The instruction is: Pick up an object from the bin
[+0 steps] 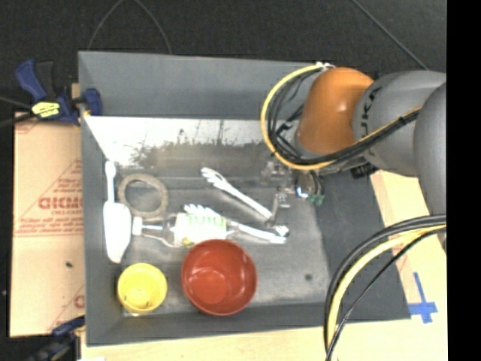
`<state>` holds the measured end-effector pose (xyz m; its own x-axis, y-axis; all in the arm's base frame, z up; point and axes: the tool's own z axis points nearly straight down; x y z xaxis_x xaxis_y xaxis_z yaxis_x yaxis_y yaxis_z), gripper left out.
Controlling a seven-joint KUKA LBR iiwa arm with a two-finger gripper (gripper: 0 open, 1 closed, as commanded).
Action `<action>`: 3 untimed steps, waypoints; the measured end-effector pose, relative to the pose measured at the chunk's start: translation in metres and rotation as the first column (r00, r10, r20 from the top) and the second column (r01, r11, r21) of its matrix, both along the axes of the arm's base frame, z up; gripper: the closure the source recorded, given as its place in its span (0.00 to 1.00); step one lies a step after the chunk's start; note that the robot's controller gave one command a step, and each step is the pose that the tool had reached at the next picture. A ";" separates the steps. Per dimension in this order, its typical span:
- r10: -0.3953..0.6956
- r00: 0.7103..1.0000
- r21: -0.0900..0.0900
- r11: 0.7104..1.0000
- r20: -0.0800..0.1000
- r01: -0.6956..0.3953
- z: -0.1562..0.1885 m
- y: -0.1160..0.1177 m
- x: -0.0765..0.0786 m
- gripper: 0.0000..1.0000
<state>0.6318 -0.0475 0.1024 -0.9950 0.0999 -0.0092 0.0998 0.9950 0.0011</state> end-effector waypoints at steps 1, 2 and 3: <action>0.216 0.976 -0.007 0.976 0.004 -0.216 -0.032 -0.016 -0.007 0.00; 0.140 0.990 -0.006 0.990 0.008 -0.140 -0.029 -0.007 -0.021 0.00; 0.218 0.976 -0.015 0.976 0.025 -0.218 -0.027 -0.001 -0.060 1.00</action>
Offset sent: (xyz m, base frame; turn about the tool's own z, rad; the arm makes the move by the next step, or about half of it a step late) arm -0.0543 0.0205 -0.0289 0.1033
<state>0.5723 -0.0488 0.0752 -0.9922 -0.1197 -0.0355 -0.1194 0.9928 -0.0111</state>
